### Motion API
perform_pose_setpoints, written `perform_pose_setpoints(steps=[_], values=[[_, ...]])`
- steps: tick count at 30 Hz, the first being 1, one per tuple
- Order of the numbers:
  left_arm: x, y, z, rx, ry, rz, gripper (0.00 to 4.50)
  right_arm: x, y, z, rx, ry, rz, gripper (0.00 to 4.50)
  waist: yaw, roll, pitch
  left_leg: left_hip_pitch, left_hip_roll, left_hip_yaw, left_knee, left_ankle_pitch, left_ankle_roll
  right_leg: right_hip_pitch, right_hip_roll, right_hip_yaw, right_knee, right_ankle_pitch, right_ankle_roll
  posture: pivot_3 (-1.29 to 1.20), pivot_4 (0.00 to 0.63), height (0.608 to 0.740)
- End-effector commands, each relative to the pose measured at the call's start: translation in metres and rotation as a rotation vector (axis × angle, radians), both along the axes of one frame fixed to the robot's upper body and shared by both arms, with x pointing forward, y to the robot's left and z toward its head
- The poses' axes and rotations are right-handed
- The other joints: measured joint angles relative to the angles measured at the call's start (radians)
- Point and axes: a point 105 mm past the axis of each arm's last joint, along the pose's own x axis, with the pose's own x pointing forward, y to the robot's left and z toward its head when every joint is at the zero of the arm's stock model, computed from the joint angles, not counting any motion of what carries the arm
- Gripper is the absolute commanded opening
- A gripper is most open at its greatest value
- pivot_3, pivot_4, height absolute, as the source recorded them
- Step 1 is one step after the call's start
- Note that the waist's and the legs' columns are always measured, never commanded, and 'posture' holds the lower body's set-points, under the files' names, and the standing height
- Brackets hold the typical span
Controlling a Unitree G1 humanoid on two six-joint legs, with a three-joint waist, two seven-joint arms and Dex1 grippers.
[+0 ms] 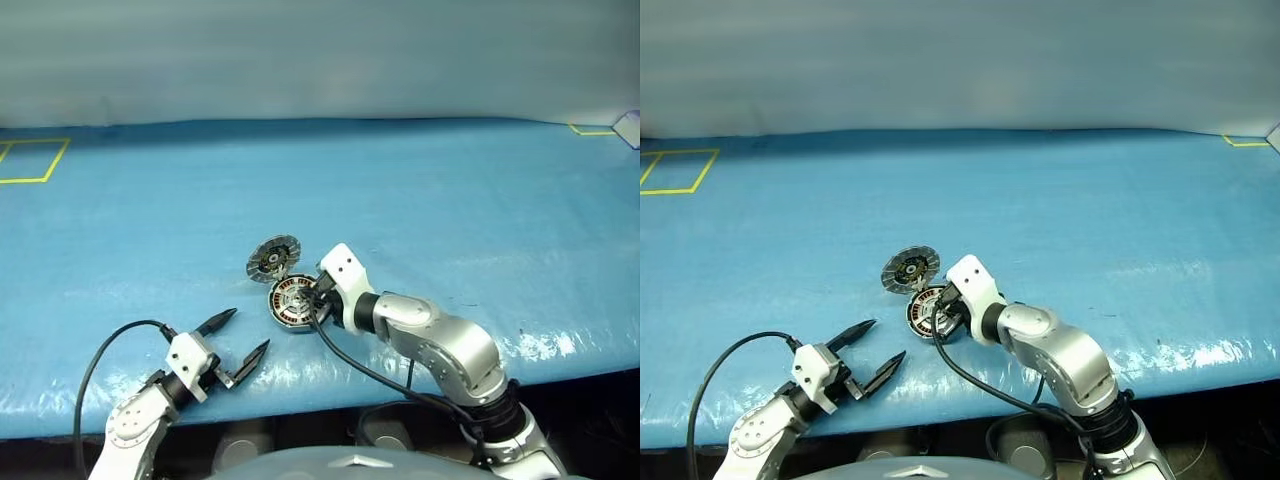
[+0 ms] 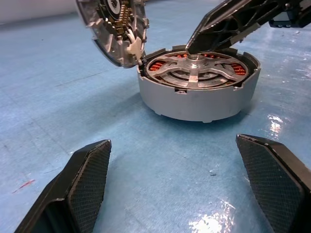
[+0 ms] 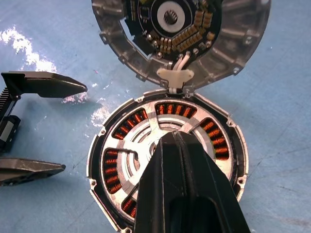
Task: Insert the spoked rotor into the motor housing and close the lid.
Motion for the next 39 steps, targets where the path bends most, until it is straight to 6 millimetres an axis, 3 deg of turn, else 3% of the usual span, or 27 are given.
perform_pose_setpoints(steps=[1, 7, 10, 15, 19, 22, 29, 36, 39], values=[[0.0, 0.02, 0.013, 0.036, 0.012, 0.042, 4.5, -0.005, 0.0, 0.027, 0.068, -0.089, 0.042, 0.02, 0.0, 0.0, 0.0, 0.0, 0.0, 0.0, 0.0, 0.0, 0.0, 0.0, 0.0, 0.0, 0.0, 0.0, 0.0, 0.0, 0.15, 0.74], [0.017, 0.071, 0.024, 0.073, 0.077, 0.305, 4.5, -0.013, -0.007, 0.032, 0.1, -0.115, 0.06, 0.02, 0.002, -0.001, 0.0, 0.0, 0.005, 0.0, 0.0, 0.0, 0.0, -0.001, 0.0, -0.001, -0.001, 0.0, 0.0, 0.0, 0.15, 0.74], [0.028, 0.091, 0.033, 0.134, 0.06, 0.391, 3.92, -0.012, -0.012, 0.028, 0.091, -0.106, 0.037, 0.0, 0.001, -0.001, 0.0, 0.001, 0.006, 0.0, 0.001, 0.0, 0.0, -0.001, 0.0, -0.001, 0.0, 0.0, 0.0, 0.0, 0.15, 0.74], [0.065, 0.099, 0.055, 0.204, -0.033, 0.447, 2.28, -0.013, -0.013, 0.026, 0.1, -0.102, 0.022, 0.0, 0.004, -0.002, 0.0, 0.001, 0.005, 0.0, 0.001, 0.0, 0.0, 0.0, 0.001, -0.002, 0.0, 0.0, 0.0, 0.0, 0.15, 0.74], [0.102, 0.081, 0.067, 0.153, -0.072, 0.414, 0.95, -0.009, -0.017, 0.023, 0.005, -0.253, 0.002, 0.0, 0.016, -0.002, 0.0, 0.001, -0.001, 0.0, 0.001, 0.0, -0.001, 0.0, 0.001, -0.002, 0.0, 0.0, 0.0, 0.0, 0.15, 0.74], [0.125, 0.064, 0.071, 0.113, -0.068, 0.35, 0.04, -0.011, -0.019, 0.025, 0.085, -0.301, -0.033, 0.0, 0.015, -0.004, -0.001, 0.001, -0.002, 0.0, 0.001, 0.0, -0.001, 0.005, 0.0, -0.001, -0.001, 0.001, 0.001, 0.0, 0.15, 0.74], [0.167, 0.027, 0.072, 0.104, -0.047, 0.181, 0.04, -0.027, -0.036, 0.004, 0.18, -0.357, -0.142, 0.0, 0.013, -0.005, -0.001, 0.002, -0.001, 0.0, 0.0, 0.0, -0.002, 0.005, 0.002, -0.001, -0.001, 0.003, 0.004, 0.0, 0.15, 0.74], [0.199, 0.002, 0.071, 0.133, -0.023, 0.057, 0.04, -0.035, -0.049, -0.021, 0.221, -0.285, -0.22, 0.0, 0.007, -0.006, 0.0, 0.009, -0.001, 0.001, 0.002, 0.0, -0.002, 0.013, 0.001, 0.0, -0.001, 0.001, 0.002, 0.0, 0.15, 0.74], [0.202, -0.027, 0.078, 0.068, 0.001, -0.139, 0.04, -0.037, -0.049, -0.031, 0.214, -0.255, -0.223, 0.0, 0.015, -0.007, 0.0, 0.01, -0.001, 0.0, 0.001, 0.0, -0.002, 0.014, 0.002, -0.001, 0.0, 0.001, 0.001, 0.0, 0.15, 0.74]])
